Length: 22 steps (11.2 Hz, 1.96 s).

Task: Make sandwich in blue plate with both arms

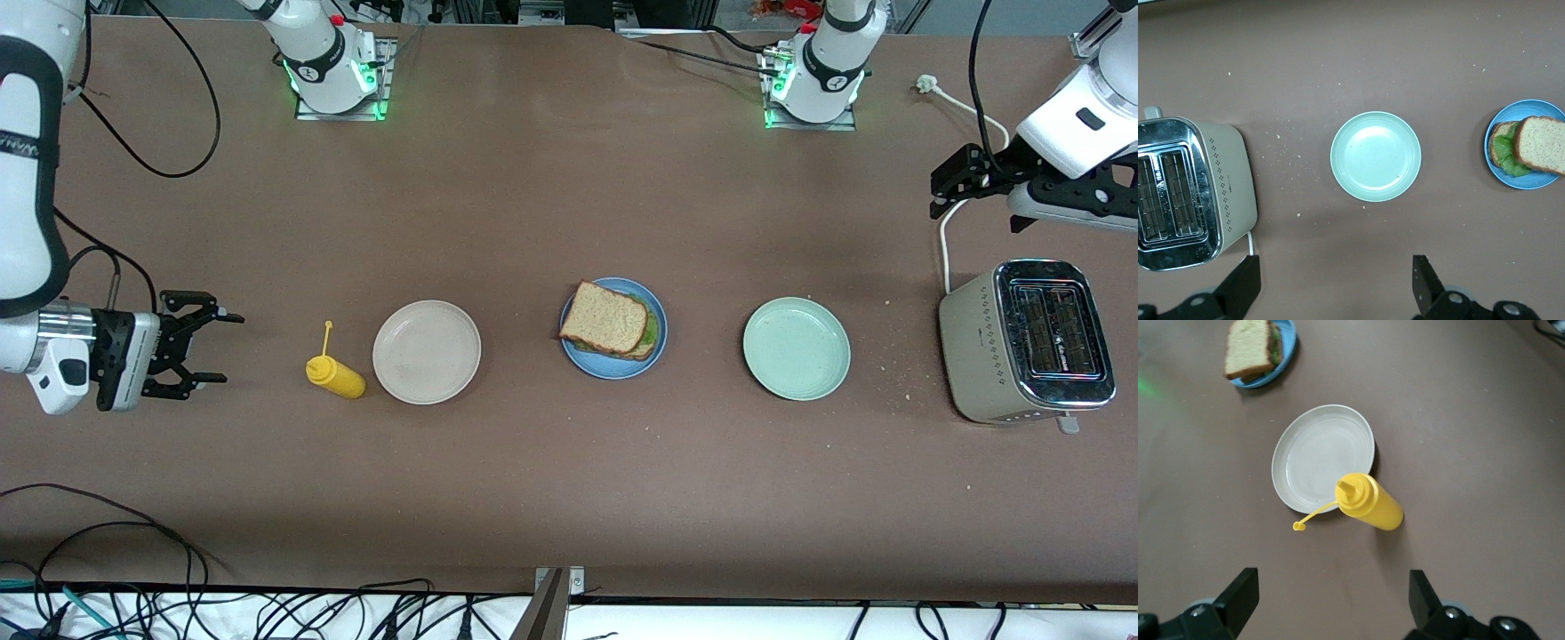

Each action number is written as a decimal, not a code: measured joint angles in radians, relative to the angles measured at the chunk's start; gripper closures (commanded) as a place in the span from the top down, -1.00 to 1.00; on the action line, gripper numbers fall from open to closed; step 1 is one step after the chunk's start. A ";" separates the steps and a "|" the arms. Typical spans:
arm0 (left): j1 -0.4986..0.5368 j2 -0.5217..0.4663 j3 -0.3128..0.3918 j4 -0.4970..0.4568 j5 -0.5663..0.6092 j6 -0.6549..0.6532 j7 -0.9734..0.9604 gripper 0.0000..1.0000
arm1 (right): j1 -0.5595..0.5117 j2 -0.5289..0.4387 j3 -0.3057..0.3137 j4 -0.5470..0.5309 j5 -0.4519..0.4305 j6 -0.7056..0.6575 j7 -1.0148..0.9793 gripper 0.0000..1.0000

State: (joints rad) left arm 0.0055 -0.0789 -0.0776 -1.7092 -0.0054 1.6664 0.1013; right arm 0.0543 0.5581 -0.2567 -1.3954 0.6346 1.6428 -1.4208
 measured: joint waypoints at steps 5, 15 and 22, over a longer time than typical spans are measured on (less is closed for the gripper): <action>0.000 0.001 0.001 0.000 0.000 -0.001 -0.002 1.00 | 0.020 -0.156 0.026 -0.098 -0.180 0.068 0.593 1.00; 0.000 0.004 0.008 0.000 0.000 -0.002 -0.003 1.00 | 0.112 -0.419 0.169 -0.158 -0.585 0.017 1.252 1.00; 0.000 0.006 0.008 0.001 0.000 -0.003 -0.003 1.00 | 0.110 -0.540 0.156 -0.230 -0.591 0.012 1.271 1.00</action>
State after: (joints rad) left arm 0.0054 -0.0732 -0.0696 -1.7086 -0.0054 1.6635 0.0986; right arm 0.1646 0.0185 -0.1012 -1.6249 0.0437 1.6551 -0.1498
